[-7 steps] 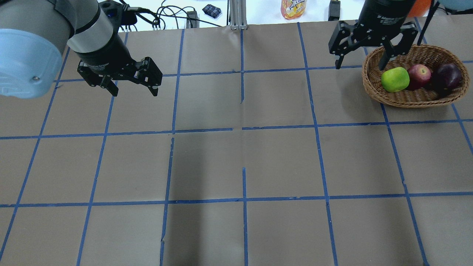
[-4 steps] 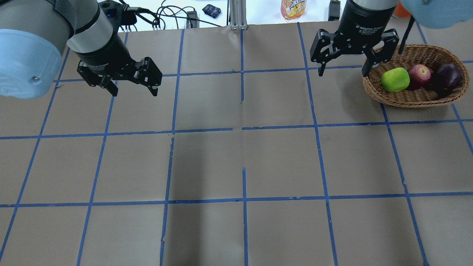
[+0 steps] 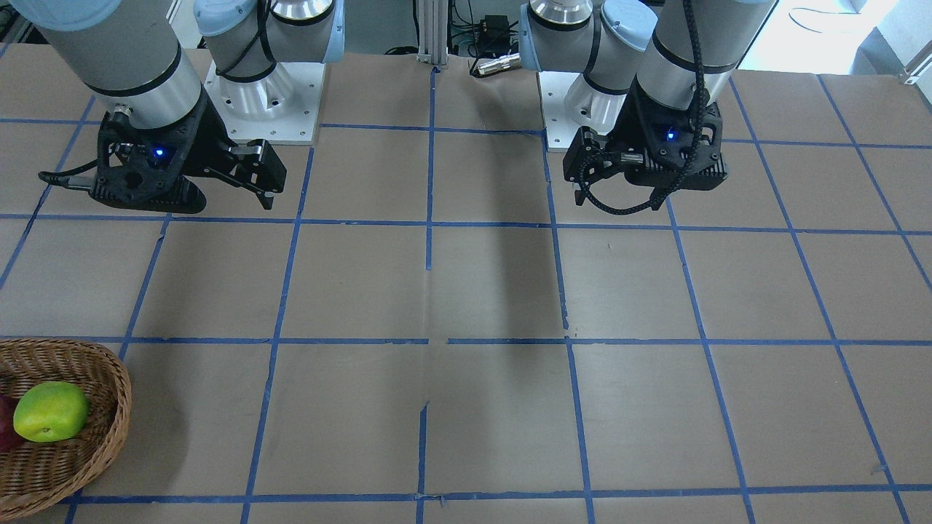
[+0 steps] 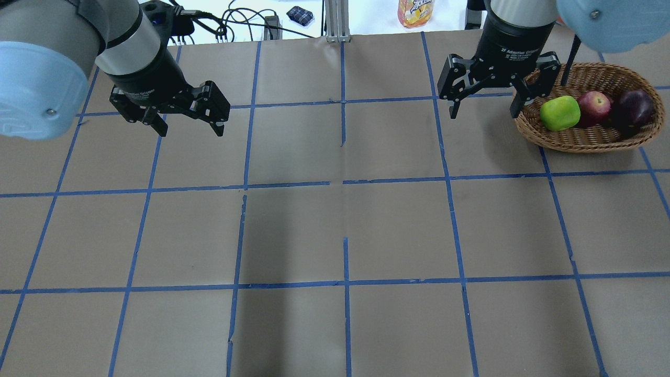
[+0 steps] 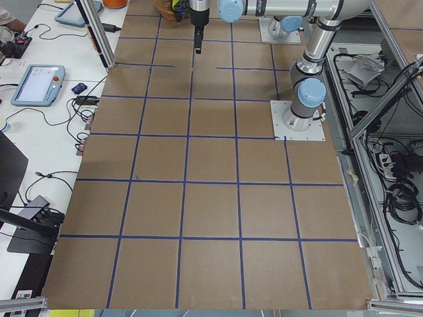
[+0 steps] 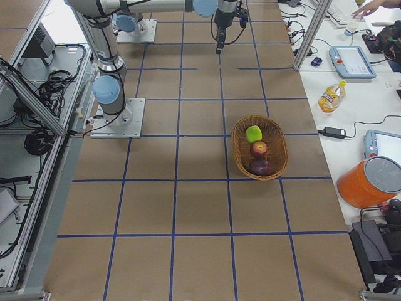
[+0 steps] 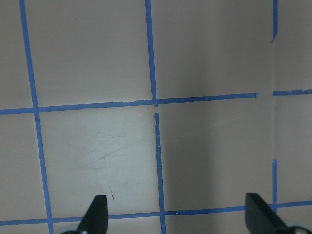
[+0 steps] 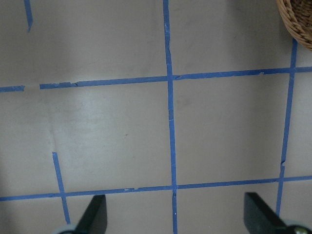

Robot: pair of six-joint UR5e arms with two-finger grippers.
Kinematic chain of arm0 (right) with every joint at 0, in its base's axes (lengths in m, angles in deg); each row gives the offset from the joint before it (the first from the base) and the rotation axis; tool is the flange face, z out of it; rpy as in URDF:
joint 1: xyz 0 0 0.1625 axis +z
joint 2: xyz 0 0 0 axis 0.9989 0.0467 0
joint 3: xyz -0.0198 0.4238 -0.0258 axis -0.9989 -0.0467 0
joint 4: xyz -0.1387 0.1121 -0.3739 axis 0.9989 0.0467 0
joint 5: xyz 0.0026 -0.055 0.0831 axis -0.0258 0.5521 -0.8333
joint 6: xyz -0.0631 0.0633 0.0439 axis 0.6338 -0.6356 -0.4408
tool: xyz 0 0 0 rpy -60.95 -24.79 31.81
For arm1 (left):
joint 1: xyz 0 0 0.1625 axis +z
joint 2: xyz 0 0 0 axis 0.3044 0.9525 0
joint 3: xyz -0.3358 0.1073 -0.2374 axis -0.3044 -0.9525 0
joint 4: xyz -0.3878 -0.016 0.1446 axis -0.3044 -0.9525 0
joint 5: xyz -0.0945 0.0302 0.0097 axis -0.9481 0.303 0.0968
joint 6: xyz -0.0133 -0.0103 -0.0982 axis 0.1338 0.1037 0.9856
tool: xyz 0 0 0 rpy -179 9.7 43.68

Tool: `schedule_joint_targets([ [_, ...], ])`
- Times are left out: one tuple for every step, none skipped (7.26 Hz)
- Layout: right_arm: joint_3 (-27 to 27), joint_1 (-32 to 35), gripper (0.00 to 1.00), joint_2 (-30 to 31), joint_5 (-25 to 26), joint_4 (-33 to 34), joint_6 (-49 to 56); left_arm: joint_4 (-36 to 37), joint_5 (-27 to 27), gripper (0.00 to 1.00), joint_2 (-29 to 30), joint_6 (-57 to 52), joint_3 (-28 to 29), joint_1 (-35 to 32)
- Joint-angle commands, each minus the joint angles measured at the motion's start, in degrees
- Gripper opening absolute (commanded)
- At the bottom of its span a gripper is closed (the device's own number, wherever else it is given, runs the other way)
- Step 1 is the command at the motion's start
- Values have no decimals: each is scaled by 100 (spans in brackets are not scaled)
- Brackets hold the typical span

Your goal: Put all apples into basket

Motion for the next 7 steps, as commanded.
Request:
schedule_joint_targets([
  [391, -83, 100, 280, 8, 124, 27, -3, 1, 100, -1, 0, -2, -3],
  [410, -214, 100, 307, -9, 168, 45, -3, 1, 100, -1, 0, -2, 6],
  [393, -276, 100, 325, -1, 178, 175, 6, -8, 100, 7, 9, -2, -2],
  [375, -277, 100, 386, -1, 178, 168, -3, 1, 100, -1, 0, -2, -3],
  [332, -294, 100, 387, 17, 178, 177, -3, 1, 100, -1, 0, -2, -3],
  [314, -294, 100, 395, -1, 178, 159, 6, -8, 100, 7, 35, -2, -3],
  [314, -294, 100, 404, -1, 169, 159, -3, -8, 100, 7, 44, -2, -3],
])
